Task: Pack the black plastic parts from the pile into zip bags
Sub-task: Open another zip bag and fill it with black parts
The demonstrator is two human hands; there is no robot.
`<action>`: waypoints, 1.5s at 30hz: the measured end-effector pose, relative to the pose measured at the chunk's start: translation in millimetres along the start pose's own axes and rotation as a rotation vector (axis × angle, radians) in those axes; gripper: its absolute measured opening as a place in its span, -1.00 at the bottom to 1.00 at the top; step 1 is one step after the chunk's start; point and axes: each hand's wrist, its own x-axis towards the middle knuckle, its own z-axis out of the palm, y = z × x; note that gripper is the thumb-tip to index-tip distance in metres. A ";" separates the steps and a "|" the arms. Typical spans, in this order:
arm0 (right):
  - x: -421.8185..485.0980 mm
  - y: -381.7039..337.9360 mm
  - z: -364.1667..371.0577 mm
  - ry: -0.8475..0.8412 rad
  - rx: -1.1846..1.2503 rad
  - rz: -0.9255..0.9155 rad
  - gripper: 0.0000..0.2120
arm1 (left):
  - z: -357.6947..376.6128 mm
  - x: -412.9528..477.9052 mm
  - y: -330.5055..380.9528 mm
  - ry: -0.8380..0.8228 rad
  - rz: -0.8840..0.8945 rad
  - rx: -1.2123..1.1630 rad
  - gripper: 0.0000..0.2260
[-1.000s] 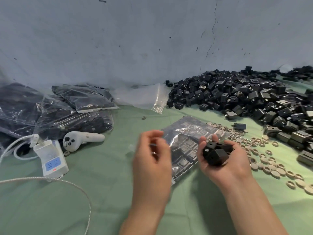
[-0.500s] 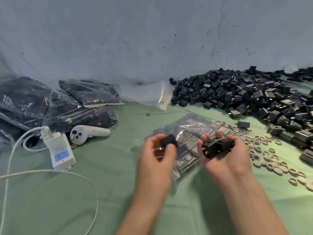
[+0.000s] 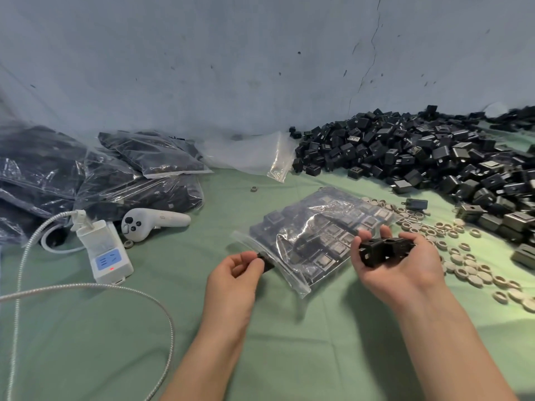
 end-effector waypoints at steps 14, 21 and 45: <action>-1.4 6.1 0.4 0.014 -0.007 0.007 -0.85 | 28.4 -4.1 -5.5 -0.065 0.126 0.080 -0.84; -0.2 6.8 0.3 0.019 -0.008 0.011 -0.84 | 18.1 -10.4 9.8 -0.018 -0.168 -0.364 -0.98; -2.7 12.0 -1.5 -0.022 -0.035 0.022 -0.84 | 38.1 -15.3 24.9 -0.243 -0.263 -0.510 -0.83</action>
